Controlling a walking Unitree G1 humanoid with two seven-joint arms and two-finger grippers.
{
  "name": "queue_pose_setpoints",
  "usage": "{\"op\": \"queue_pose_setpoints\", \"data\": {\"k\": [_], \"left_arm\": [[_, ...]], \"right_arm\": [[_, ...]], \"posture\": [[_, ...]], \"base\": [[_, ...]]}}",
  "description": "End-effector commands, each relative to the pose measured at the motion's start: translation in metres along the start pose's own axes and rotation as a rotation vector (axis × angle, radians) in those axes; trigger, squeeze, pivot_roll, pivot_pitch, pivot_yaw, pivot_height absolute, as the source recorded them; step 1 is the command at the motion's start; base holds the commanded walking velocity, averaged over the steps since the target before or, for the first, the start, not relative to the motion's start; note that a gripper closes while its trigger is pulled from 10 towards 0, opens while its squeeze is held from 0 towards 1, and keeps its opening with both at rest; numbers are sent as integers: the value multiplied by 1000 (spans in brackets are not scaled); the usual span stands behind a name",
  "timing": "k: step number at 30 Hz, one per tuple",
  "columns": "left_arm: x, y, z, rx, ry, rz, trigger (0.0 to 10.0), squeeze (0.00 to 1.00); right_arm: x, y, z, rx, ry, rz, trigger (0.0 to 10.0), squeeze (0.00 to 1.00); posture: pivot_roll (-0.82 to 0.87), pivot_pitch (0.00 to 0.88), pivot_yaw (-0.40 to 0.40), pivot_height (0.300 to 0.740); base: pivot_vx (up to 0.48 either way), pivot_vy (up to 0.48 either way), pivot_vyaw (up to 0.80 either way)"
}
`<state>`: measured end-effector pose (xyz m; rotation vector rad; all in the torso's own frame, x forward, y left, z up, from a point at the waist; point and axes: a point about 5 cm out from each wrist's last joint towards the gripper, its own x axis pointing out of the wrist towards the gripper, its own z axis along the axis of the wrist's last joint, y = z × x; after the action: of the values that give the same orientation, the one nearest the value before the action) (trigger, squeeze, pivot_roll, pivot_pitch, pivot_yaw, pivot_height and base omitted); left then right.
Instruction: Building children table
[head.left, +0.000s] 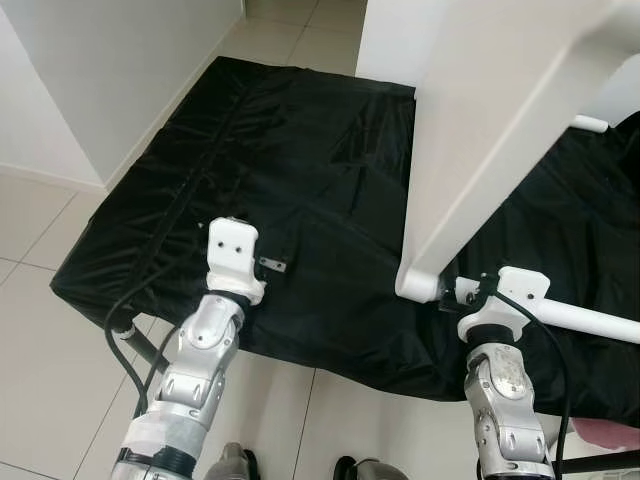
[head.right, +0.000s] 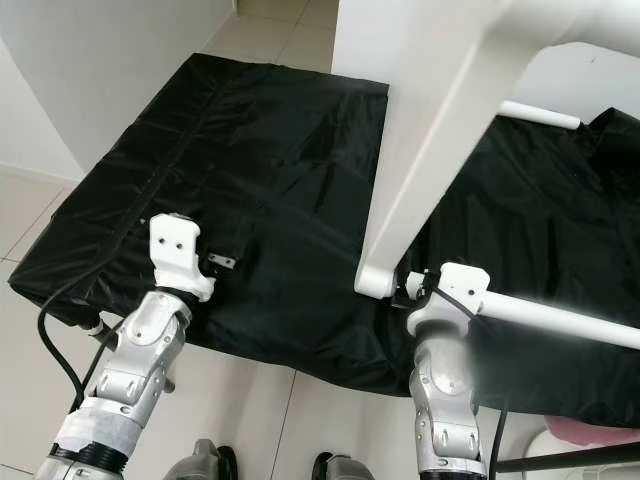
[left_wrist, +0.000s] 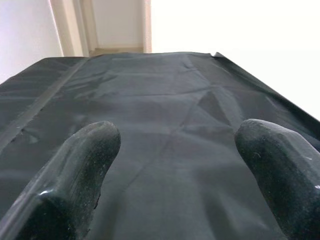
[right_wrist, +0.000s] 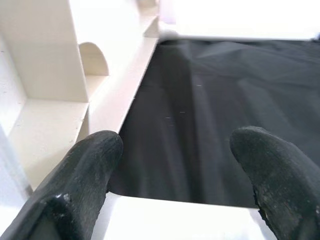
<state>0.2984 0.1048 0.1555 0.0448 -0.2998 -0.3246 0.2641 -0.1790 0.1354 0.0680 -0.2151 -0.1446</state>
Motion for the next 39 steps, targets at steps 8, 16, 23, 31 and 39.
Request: {"op": "queue_pose_setpoints", "data": {"k": [8,16,23,31,39], "left_arm": [[-9,-12,-3,50,-1,-202,10000,0],[-14,-5,-3,69,8,-233,10000,0],[-17,3,-2,93,28,-298,10000,0],[-18,1,9,66,29,-414,10000,0],[-19,6,8,77,54,-437,10000,0]], "right_arm": [[-6,32,-25,80,117,182,10000,0],[0,47,-25,117,118,263,10000,0],[8,63,-28,132,119,340,10000,0],[23,92,-33,144,126,459,10000,0],[38,117,-35,151,134,528,10000,0]], "posture": [[70,135,-57,740],[80,134,-67,740],[97,131,-72,740],[124,123,-72,740],[128,122,-61,740]], "base": [[0,0,0],[0,0,0],[0,0,0],[0,0,0],[0,0,0]]}}
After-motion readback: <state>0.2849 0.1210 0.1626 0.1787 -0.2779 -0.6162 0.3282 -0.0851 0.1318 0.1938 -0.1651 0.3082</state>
